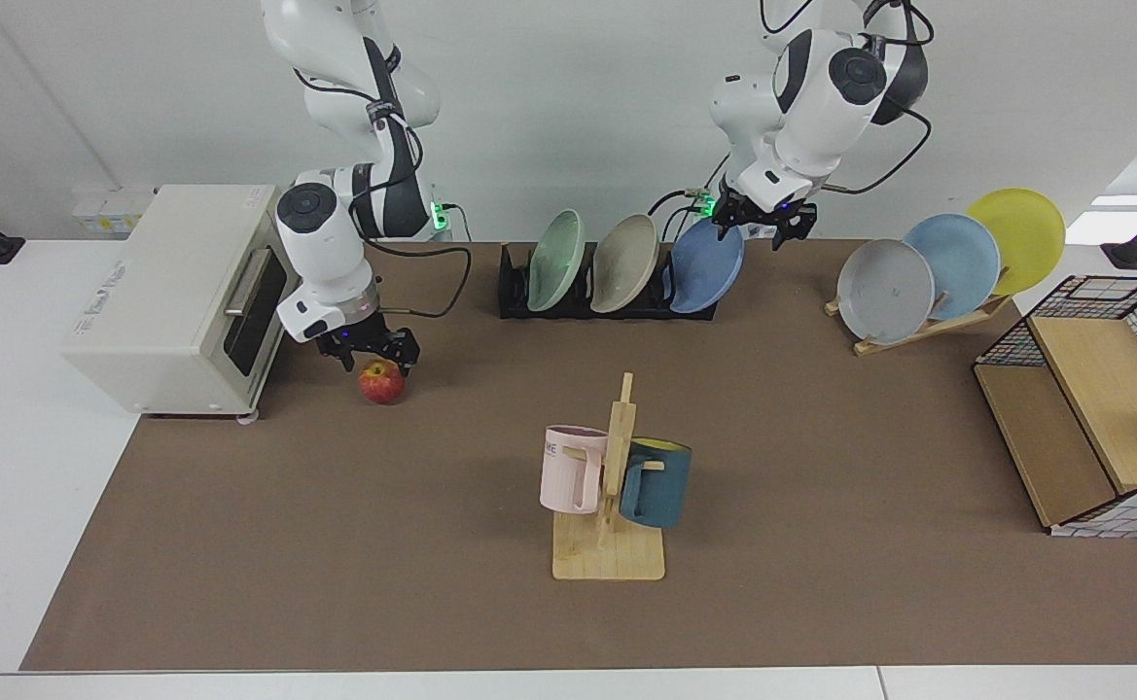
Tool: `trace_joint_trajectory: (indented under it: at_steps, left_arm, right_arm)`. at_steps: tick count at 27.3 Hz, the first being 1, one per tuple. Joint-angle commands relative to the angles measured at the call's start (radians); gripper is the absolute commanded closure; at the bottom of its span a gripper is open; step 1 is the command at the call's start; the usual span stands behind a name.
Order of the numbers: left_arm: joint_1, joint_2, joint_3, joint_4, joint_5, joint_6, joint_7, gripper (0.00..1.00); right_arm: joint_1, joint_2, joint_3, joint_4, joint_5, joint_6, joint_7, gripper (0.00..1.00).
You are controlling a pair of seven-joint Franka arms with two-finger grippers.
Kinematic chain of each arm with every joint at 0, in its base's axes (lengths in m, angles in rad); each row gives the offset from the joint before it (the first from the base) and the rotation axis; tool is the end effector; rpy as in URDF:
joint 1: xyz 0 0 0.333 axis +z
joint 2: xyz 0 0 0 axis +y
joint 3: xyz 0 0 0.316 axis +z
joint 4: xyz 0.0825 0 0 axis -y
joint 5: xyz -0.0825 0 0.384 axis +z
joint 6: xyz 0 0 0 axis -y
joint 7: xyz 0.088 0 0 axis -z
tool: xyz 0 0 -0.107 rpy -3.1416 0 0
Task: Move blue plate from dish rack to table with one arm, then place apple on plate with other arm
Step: 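Reach the left gripper to the blue plate in the dish rack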
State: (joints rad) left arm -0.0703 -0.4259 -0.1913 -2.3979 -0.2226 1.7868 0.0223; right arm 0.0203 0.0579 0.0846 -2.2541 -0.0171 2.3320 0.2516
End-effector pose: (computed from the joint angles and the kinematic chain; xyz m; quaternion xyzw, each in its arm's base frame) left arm 0.3799 -0.1245 0.4568 0.9888 -0.0947 -0.1007 0.0559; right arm 0.5269 0.0551 0.3402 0.9977 -0.0676 0.0106 0.0020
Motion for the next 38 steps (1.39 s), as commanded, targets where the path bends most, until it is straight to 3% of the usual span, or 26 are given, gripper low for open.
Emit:
trace_joint_trajectory:
  at_steps: [1,15,20,23,25,28,31,34,38]
  left_arm:
    - [-0.017,-0.051,0.009,-0.079,-0.024,0.042,0.027,0.00]
    - [-0.036,-0.045,-0.019,-0.153,-0.064,0.095,0.025,0.00]
    - [-0.036,-0.037,-0.040,-0.158,-0.070,0.098,0.019,0.00]
    - [-0.036,-0.037,-0.062,-0.153,-0.070,0.085,0.009,0.00]
    - [-0.034,-0.039,-0.091,-0.150,-0.072,0.080,-0.019,0.00]
    - [-0.034,-0.037,-0.108,-0.144,-0.070,0.079,-0.050,0.00]
    - [-0.034,-0.039,-0.125,-0.138,-0.070,0.079,-0.067,0.00]
    - [-0.034,-0.037,-0.143,-0.127,-0.070,0.077,-0.097,0.00]
    - [-0.034,-0.039,-0.158,-0.109,-0.067,0.060,-0.111,0.02]
  right_arm:
    - [-0.006,0.039,0.004,-0.005,-0.044,0.053,0.012,0.00]
    - [-0.008,0.088,0.004,-0.015,-0.069,0.076,0.011,0.00]
    - [-0.008,0.094,0.004,-0.015,-0.073,0.076,0.011,0.09]
    - [-0.008,0.094,0.004,-0.016,-0.073,0.075,0.012,0.24]
    - [-0.008,0.094,0.004,-0.016,-0.073,0.072,0.012,0.41]
    - [-0.008,0.094,0.004,-0.016,-0.073,0.061,0.017,0.76]
    - [-0.008,0.092,0.004,-0.012,-0.073,0.059,0.024,0.94]
    - [-0.008,0.086,0.004,-0.004,-0.072,0.055,0.021,1.00]
    - [-0.008,0.068,0.004,0.019,-0.072,0.014,0.023,1.00]
